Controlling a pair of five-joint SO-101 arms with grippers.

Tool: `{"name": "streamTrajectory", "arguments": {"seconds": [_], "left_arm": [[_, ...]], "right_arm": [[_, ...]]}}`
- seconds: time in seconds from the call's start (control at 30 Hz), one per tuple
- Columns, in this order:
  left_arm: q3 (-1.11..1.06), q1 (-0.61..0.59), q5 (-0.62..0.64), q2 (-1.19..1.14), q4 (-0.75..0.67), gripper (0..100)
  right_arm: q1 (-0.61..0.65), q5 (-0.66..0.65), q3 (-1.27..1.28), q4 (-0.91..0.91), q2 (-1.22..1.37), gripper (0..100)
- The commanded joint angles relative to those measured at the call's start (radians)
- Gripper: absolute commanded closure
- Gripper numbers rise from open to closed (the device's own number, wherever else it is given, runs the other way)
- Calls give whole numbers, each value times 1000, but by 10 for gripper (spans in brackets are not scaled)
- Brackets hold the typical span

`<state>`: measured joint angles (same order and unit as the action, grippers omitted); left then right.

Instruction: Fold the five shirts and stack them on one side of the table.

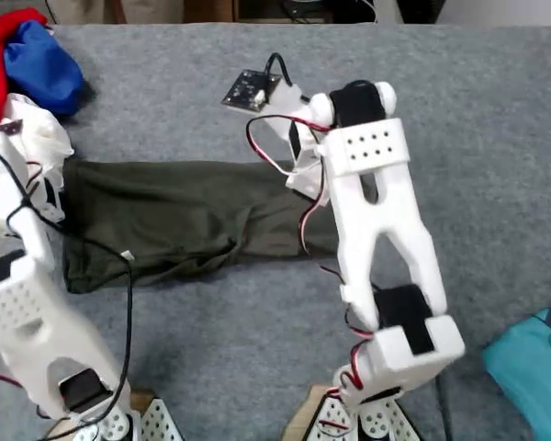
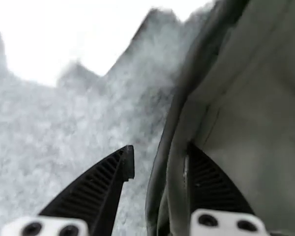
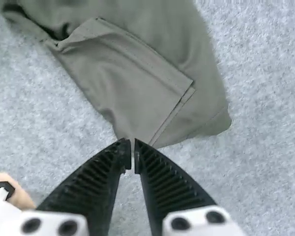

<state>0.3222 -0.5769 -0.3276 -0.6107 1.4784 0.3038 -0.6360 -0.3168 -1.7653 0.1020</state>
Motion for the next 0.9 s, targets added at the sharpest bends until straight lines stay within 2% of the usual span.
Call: {"name": "streamTrajectory", "arguments": {"seconds": [0.0, 0.23, 0.4, 0.63, 0.87], "left_arm": [[192, 38, -8, -111, 92, 820], [393, 66, -9, -297, 233, 820], [471, 52, -6, -295, 282, 820], [377, 21, -8, -136, 282, 791], [290, 29, -37, -70, 281, 764]], "right_arm": [[-7, 8, 39, -9, -111, 966], [-7, 8, 125, -9, -206, 966], [-8, 8, 194, -6, -259, 966], [-8, 8, 294, 40, -312, 966], [-8, 8, 321, 49, -331, 966]]}}
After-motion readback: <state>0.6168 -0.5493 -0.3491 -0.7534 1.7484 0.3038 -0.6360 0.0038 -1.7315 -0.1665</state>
